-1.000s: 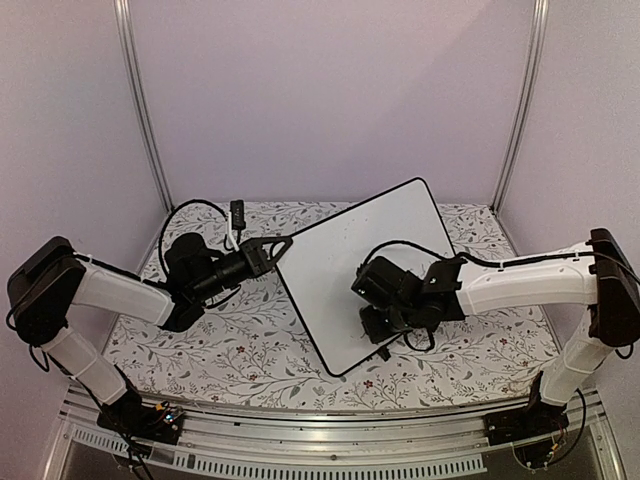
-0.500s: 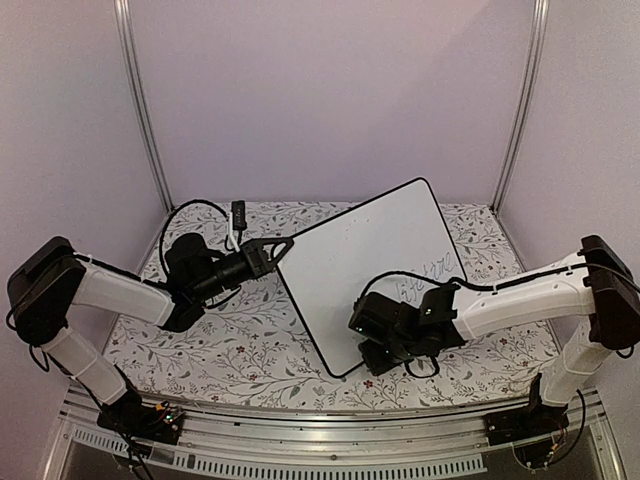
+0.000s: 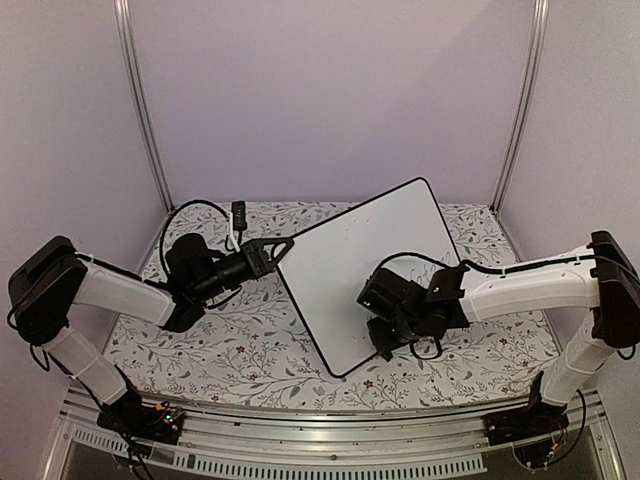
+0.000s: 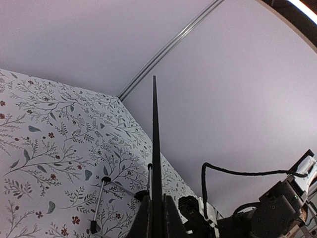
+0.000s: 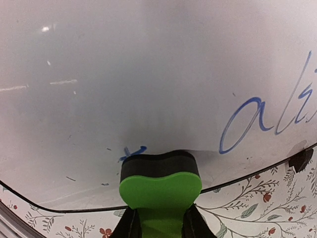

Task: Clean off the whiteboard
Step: Erase the whiteboard at the center of the board.

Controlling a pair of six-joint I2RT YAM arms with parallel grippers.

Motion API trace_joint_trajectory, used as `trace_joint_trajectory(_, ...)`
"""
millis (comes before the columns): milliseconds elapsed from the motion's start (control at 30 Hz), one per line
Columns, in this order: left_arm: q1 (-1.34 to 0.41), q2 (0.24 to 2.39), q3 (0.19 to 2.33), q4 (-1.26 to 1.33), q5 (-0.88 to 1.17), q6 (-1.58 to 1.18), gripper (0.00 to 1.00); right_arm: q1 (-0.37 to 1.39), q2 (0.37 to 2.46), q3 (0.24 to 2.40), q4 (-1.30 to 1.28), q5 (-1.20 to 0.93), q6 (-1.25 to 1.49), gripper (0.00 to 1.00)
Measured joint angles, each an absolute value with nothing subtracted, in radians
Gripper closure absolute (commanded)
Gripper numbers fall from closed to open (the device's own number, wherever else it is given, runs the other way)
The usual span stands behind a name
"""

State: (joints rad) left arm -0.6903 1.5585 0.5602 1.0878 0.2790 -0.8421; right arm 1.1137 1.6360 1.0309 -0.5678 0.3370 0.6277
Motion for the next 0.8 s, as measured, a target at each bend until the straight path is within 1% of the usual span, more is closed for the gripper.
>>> trace_joint_trajectory(267,-0.69,1.559,0.56,1.087,0.275,-0.842,1.0,1.094,1.637,1.054,-0.559,0.319,0.576,1.0)
trace_joint_trajectory(600,-0.69,1.56,0.56,1.089,0.278,-0.842,1.0,1.192,1.664,1.043,-0.521,0.273,0.591,1.0)
trace_joint_trajectory(800,-0.69,1.56,0.56,1.09,0.279,-0.842,1.0,1.197,1.664,1.012,-0.528,0.286,0.643,1.0)
